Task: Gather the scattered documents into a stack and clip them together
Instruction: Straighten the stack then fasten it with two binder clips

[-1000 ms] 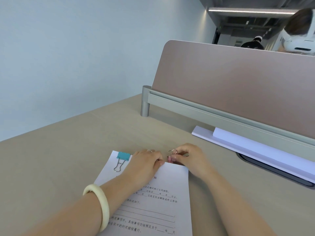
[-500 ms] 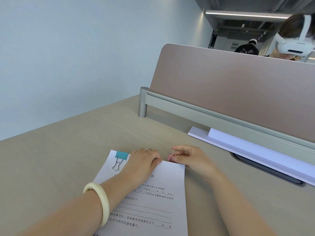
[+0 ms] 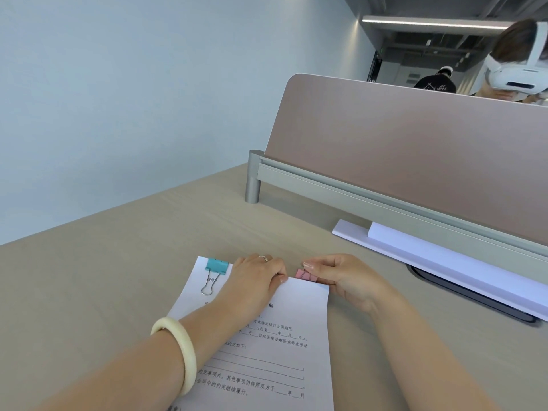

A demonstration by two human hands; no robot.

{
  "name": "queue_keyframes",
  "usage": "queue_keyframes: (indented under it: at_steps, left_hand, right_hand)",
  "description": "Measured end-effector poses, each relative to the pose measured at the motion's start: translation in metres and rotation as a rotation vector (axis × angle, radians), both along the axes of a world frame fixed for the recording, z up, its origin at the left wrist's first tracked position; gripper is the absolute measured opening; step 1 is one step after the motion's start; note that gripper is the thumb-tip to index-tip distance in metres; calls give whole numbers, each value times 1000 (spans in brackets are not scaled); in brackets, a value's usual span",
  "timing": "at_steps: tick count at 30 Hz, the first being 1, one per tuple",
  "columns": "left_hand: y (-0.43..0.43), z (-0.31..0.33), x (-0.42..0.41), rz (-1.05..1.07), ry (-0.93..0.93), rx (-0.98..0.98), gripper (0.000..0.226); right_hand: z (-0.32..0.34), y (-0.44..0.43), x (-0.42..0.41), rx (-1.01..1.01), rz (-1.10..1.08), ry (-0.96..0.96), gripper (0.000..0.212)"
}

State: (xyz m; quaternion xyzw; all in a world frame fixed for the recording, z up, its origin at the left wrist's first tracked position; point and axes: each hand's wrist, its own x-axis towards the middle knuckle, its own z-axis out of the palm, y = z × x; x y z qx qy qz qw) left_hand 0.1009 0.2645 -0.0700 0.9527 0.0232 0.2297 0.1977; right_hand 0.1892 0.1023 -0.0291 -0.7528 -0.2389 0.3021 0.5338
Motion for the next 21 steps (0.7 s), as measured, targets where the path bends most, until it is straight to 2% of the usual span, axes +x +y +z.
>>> queue_keyframes:
  at_steps: [3, 6, 10, 15, 19, 21]
  left_hand:
    - [1, -2, 0, -11, -16, 14, 21]
    - [2, -5, 3, -18, -37, 13, 39]
    - [3, -8, 4, -35, -72, 7, 61]
    - [3, -5, 4, -23, -42, 29, 54]
    - [2, -2, 3, 9, 3, 58, 33]
    - [0, -1, 2, 3, -2, 50, 37]
  right_hand:
    - [3, 5, -1, -2, -79, -97, 16]
    - [5, 12, -1, 42, -202, -188, 8]
    - [4, 15, -3, 44, -175, -226, 10]
    - [0, 12, -5, 29, -130, -210, 6]
    - [-6, 7, -7, -59, -89, -262, 11]
    - [-7, 3, -8, -53, -73, -253, 12]
